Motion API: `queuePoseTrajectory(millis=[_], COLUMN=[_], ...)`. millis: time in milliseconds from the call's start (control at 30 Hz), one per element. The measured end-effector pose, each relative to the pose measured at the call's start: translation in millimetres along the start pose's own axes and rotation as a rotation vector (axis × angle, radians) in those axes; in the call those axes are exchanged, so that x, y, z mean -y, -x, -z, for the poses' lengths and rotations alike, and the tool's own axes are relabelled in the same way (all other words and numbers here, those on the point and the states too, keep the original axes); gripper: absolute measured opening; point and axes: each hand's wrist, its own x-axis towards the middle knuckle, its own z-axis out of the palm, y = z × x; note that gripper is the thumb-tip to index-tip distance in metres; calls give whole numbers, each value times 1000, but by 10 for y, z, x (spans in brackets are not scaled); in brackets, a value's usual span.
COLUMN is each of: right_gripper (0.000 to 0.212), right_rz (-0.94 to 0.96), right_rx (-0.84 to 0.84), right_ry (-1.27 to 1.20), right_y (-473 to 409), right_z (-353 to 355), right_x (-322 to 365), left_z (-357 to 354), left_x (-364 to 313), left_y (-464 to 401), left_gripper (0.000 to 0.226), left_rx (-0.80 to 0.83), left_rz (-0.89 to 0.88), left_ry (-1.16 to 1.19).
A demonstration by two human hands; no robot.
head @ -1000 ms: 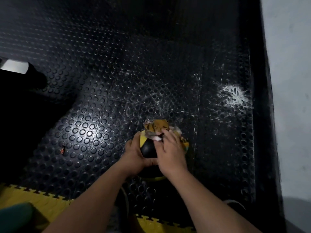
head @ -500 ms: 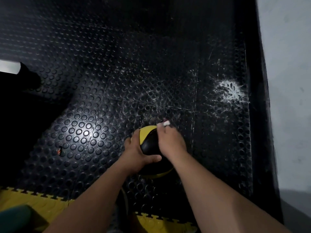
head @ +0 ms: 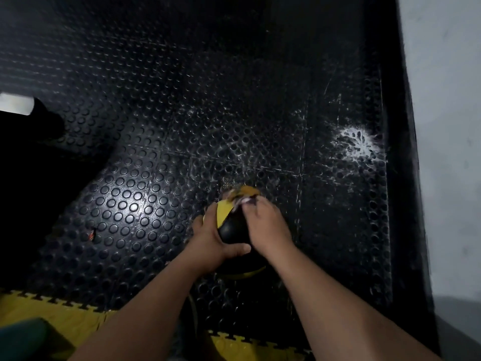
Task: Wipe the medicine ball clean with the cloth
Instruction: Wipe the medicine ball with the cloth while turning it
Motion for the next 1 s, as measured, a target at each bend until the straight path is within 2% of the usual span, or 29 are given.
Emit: queuePoseTrajectory(millis=[67, 133, 200, 233, 300, 367, 467, 500, 533, 600, 667, 733, 800, 833, 933, 1000], right_gripper=[60, 58, 53, 51, 51, 52, 49, 49, 50, 50, 55, 56, 57, 60, 58, 55], right_rz=[-118, 30, 193, 163, -40, -137, 101, 127, 108, -131, -231, -47, 81, 46, -230, -80], right_rx=[-15, -16, -27, -12, 6, 22, -45, -54, -57, -97, -110, -140, -137, -139, -186, -191], right_ry=[-27, 156, 191, 113, -87, -114, 53, 32, -26, -247, -260, -108, -137, -211, -366, -253], right_y=[-83, 90, 291, 294, 67, 18, 355, 455, 452, 210, 71, 186, 345, 347, 156, 296], right_z=[68, -18, -159, -119, 12, 98, -92, -141, -135, -42, -10, -147, -283, -255, -157, -199], right_x=[46, 111, 41, -19, -133, -62, 60, 32, -43, -165, -165, -107, -183, -233, -325, -195], left_z=[-11, 34, 59, 49, 4, -17, 38, 42, 33, -6, -20, 12, 16, 5, -14, -4], left_x=[-24, 10, 58, 60, 26, -14, 53, 72, 91, 85, 83, 118, 201, 214, 157, 171], left_y=[-3, -27, -31, -26, -17, -11, -48, -52, -55, -53, -75, -101, -143, -143, -102, -131], left_gripper=[131, 131, 132, 132, 130, 129, 139, 141, 139, 129, 124, 123, 127, 127, 124, 124], left_rx=[16, -3, -7, -2, 4, 11, -26, -23, -17, -9, -8, -22, -39, -35, -13, -29], left_rz=[30, 11, 7, 2, 14, 22, -20, -26, -31, -18, -10, -21, -14, -13, -10, 3], left_ry=[12, 20, 25, 14, 4, 13, 11, 14, 9, -2, 15, 44, 77, 71, 45, 75])
